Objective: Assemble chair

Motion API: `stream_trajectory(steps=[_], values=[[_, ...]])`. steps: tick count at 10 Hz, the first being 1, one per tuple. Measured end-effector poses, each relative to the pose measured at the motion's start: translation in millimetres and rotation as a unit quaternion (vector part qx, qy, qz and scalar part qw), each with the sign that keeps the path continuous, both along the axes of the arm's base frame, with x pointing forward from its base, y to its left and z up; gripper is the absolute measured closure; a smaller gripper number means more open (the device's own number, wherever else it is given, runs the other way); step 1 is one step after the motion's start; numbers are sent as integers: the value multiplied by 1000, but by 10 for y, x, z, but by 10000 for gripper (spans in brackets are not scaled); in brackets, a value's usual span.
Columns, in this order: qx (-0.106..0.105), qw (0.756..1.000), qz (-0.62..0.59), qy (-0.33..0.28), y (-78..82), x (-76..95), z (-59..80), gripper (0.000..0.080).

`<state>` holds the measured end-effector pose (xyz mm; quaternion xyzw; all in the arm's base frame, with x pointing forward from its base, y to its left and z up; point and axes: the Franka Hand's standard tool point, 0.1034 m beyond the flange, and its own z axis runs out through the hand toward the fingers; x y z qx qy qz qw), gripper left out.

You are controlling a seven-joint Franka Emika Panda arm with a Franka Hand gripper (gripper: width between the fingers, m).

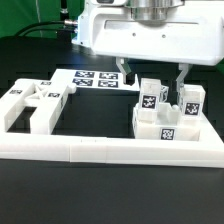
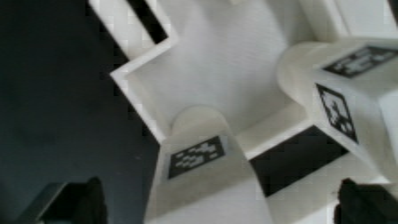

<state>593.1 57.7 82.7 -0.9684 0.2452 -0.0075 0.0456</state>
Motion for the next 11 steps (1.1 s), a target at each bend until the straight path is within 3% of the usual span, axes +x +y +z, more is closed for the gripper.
stream_trajectory(steps=[1,6,8,9,10,11], values=[[-11,998,58,-7,-5,10,-17,151],[-19,978,209,-19,-56,12,-32,151],[-18,978,206,-19,-56,12,-32,408],[-18,980,200,-19,-55,13,-32,408],[-18,981,191,-18,-55,13,-32,514],[-16,985,168,-17,-52,13,-32,514]])
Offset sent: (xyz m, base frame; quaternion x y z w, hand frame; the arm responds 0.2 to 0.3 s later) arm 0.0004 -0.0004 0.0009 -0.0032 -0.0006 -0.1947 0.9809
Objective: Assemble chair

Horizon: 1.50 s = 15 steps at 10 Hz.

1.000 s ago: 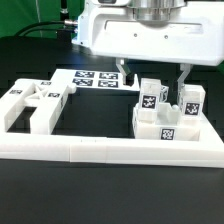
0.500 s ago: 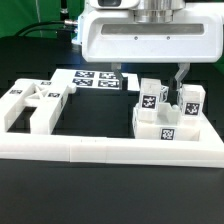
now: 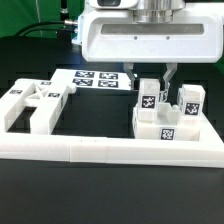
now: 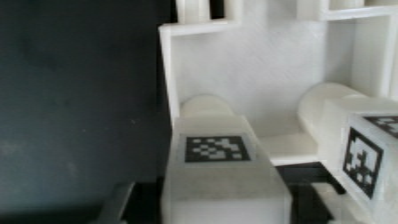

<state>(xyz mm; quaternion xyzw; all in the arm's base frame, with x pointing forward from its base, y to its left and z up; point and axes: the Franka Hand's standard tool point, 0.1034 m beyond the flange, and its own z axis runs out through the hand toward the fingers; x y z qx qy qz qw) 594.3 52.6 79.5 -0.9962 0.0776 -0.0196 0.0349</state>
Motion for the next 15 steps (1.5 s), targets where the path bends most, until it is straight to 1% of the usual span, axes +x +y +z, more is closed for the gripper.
stream_trajectory(steps=[2,3,5,9,10,14,15], values=[[4,996,-83,6,1,-4,-3,514],[10,988,-155,4,20,-3,-5,514],[18,967,-255,-3,37,-9,-9,514],[30,914,-404,6,44,3,-8,514],[32,905,-424,9,47,6,-7,514],[42,840,-541,19,49,10,-14,514],[43,832,-552,20,49,10,-14,514]])
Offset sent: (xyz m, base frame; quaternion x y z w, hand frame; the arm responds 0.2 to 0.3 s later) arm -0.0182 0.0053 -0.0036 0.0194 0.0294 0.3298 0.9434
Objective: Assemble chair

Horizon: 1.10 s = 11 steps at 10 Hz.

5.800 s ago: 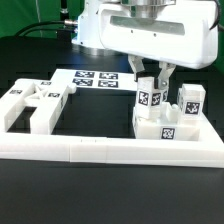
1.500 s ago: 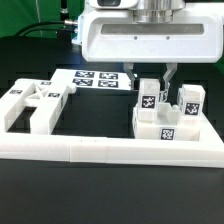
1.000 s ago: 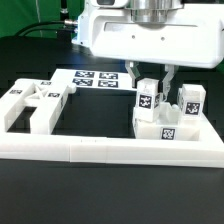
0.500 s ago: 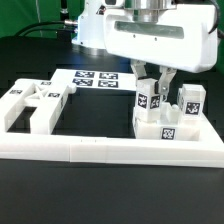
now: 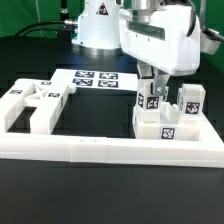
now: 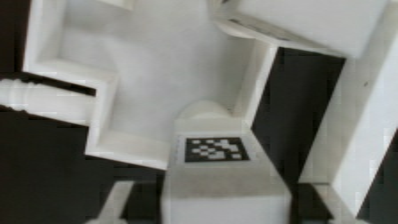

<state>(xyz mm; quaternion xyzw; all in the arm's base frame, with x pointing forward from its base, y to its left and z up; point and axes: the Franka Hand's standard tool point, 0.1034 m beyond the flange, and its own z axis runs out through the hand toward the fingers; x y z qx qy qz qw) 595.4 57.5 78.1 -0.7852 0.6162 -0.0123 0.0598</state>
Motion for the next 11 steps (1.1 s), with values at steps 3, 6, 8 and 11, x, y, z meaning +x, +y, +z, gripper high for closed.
stream_trajectory(steps=[3,6,8,11], values=[[0,1000,19,-2,1,-1,-5,287],[-5,997,82,-7,0,-2,-6,156],[-12,988,157,-13,-2,-2,-6,151],[-25,955,294,-21,-18,6,3,150]])
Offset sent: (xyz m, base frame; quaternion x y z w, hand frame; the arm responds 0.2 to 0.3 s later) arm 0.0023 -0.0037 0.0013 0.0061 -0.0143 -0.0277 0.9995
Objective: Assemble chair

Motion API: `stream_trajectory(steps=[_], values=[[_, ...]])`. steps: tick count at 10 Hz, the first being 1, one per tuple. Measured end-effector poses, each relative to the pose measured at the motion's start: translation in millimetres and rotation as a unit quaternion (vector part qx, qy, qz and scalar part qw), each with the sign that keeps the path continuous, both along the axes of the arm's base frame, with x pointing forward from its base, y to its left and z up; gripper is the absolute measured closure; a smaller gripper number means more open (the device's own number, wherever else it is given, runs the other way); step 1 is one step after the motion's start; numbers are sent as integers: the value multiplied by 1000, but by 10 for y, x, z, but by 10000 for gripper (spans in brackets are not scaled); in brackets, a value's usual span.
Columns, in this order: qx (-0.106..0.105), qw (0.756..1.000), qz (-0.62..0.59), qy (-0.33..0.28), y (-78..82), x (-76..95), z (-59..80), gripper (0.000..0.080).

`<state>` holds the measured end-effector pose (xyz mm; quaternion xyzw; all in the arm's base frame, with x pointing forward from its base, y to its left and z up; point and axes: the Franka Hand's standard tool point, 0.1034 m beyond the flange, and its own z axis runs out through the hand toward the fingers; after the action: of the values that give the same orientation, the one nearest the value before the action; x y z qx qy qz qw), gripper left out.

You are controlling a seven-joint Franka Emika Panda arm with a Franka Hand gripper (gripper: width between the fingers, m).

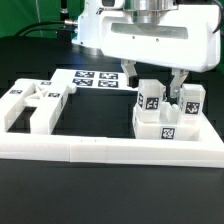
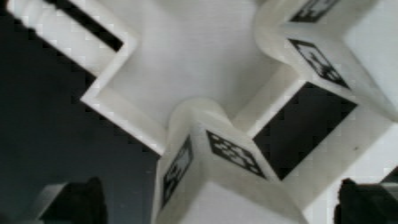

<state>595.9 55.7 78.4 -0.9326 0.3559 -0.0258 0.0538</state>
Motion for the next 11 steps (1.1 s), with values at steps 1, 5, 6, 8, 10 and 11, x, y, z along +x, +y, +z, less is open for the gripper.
stream_trajectory(steps=[1,5,6,8,10,11], values=[[-4,999,38,-4,-6,11,8,150],[-18,984,175,-15,-7,12,7,150],[-24,976,216,-17,-12,12,7,150],[-38,952,304,-21,-23,13,6,150],[-44,934,354,-24,-27,29,19,150],[-51,917,396,-23,-35,37,27,150]])
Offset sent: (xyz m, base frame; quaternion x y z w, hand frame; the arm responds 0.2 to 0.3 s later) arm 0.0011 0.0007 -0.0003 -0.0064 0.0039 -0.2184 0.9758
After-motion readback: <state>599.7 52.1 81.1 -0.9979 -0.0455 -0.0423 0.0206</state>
